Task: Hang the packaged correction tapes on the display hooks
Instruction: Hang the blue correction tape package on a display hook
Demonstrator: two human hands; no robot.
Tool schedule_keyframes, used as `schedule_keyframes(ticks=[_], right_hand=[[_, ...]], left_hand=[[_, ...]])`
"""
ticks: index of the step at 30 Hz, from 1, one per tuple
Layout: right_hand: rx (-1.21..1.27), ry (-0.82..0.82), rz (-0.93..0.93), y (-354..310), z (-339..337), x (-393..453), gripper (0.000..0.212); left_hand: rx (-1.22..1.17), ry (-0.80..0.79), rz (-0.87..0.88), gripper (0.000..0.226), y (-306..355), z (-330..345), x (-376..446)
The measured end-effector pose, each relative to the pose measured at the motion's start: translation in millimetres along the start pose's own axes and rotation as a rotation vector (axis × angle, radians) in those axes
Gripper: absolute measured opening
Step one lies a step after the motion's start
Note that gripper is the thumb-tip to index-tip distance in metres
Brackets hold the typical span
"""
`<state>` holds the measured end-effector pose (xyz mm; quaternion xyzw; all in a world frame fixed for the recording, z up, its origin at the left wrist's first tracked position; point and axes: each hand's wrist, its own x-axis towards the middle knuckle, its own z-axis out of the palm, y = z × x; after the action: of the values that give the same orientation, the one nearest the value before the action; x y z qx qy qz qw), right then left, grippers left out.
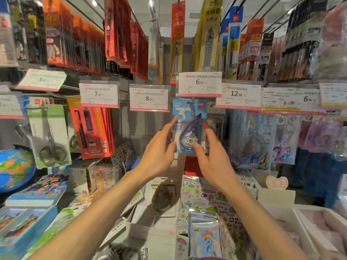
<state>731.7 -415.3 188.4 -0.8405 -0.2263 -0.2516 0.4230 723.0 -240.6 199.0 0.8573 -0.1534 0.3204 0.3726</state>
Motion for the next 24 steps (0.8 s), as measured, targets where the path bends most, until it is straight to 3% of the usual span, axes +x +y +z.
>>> schedule_keyframes(ticks=[16,20,24], right_hand=[[0.138,-0.048,0.059,-7.7,2.6,-20.5,0.072],[0.004,-0.031,0.071,-15.5,12.2,-31.4,0.070],[-0.294,-0.021,0.013,-24.3,37.6,-45.0,0.065]], left_hand=[[-0.040,-0.025,-0.062,0.059,-13.6,-10.3,-26.4],[0.017,-0.006,-0.056,0.054,-29.9,-21.8,-41.6],[0.140,-0.026,-0.018,0.049,-62.9,-45.9,-63.2]])
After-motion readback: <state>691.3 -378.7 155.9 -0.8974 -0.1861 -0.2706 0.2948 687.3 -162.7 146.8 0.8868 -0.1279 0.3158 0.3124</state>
